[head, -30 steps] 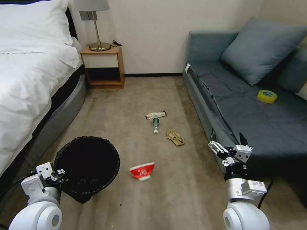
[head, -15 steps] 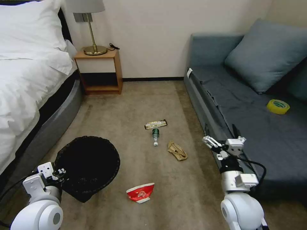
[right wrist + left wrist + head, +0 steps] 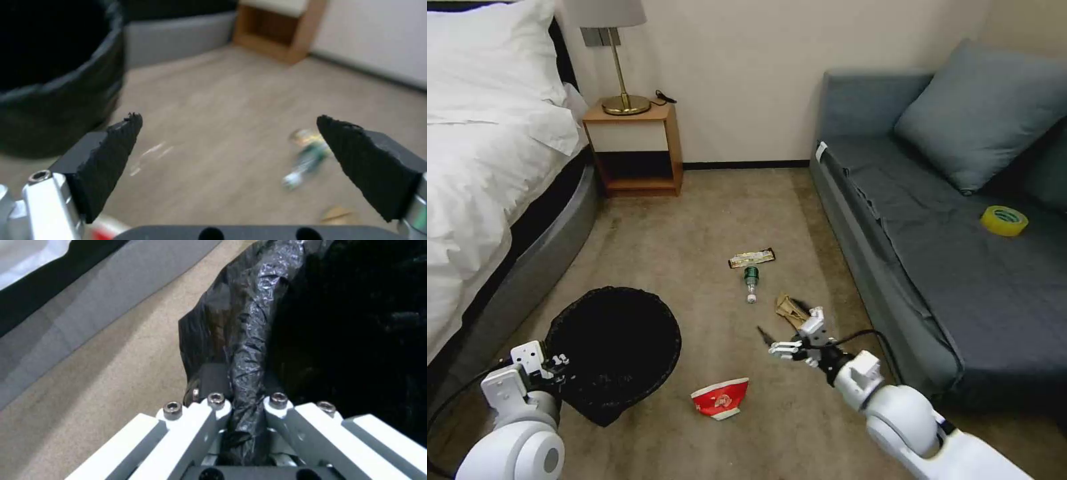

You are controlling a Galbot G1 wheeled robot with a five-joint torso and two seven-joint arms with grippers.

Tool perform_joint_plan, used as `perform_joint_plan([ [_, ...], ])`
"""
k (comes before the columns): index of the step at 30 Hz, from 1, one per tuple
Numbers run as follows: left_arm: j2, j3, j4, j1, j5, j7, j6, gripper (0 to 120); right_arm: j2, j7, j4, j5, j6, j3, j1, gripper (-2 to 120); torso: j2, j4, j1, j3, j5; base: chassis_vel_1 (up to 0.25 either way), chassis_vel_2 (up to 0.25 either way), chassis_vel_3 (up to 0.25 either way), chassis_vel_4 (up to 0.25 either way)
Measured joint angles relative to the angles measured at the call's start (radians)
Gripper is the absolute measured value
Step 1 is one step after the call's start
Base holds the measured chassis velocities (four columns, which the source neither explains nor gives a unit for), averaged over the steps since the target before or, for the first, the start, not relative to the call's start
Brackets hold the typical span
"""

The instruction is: Pick up the trash bin, then pick up the garbage on the floor and place it into the trash bin.

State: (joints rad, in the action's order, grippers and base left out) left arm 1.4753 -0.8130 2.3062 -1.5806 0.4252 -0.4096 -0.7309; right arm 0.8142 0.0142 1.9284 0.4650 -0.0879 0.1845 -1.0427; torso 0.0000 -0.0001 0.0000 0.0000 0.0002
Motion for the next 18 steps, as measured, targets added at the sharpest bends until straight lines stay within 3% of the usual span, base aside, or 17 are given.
perform_joint_plan([
  [1, 0.0, 0.0, 0.0, 0.0, 0.0, 0.0, 0.0, 3, 0.0, 0.0, 0.0, 0.0, 0.0, 0.0, 0.0, 100, 0.0, 0.0, 0.0, 0.0, 0.0, 0.0, 0.0, 0.0, 0.0],
  [2, 0.001, -0.001, 0.003, -0.002, -0.002, 0.0, 0.0, 3, -0.01, -0.009, -0.017, 0.034, -0.027, 0.075, 0.064, 100, 0.0, 0.0002, 0.0, 0.0, -0.0001, 0.0, 0.0, 0.0, 0.0],
  [3, 0.003, -0.005, 0.007, -0.005, -0.007, 0.0, 0.002, 3, -0.027, -0.045, -0.069, 0.103, -0.088, 0.291, 0.237, 100, 0.0, -0.0001, 0.0, 0.0, 0.0003, 0.0, 0.0, 0.0, 0.0],
  [4, 0.003, -0.005, 0.007, -0.005, -0.007, 0.0, 0.002, 3, -0.027, -0.045, -0.069, 0.103, -0.088, 0.291, 0.237, 100, 0.0, -0.0001, 0.0, 0.0, 0.0003, 0.0, 0.0, 0.0, 0.0],
  [7, 0.011, -0.015, 0.009, -0.008, -0.01, 0.001, 0.003, 3, -0.032, -0.073, -0.097, 0.198, -0.142, 0.521, 0.442, 100, 0.0, 0.0004, 0.0, 0.0, -0.0006, 0.0, 0.0, 0.0, 0.0],
  [18, 0.011, -0.046, 0.024, -0.032, -0.007, 0.0, 0.005, 3, 0.073, -0.017, -0.205, 0.196, -0.236, 0.874, 0.746, 100, 0.0, 0.0002, 0.0, 0.0, -0.0002, 0.0, 0.0, 0.0, 0.0],
])
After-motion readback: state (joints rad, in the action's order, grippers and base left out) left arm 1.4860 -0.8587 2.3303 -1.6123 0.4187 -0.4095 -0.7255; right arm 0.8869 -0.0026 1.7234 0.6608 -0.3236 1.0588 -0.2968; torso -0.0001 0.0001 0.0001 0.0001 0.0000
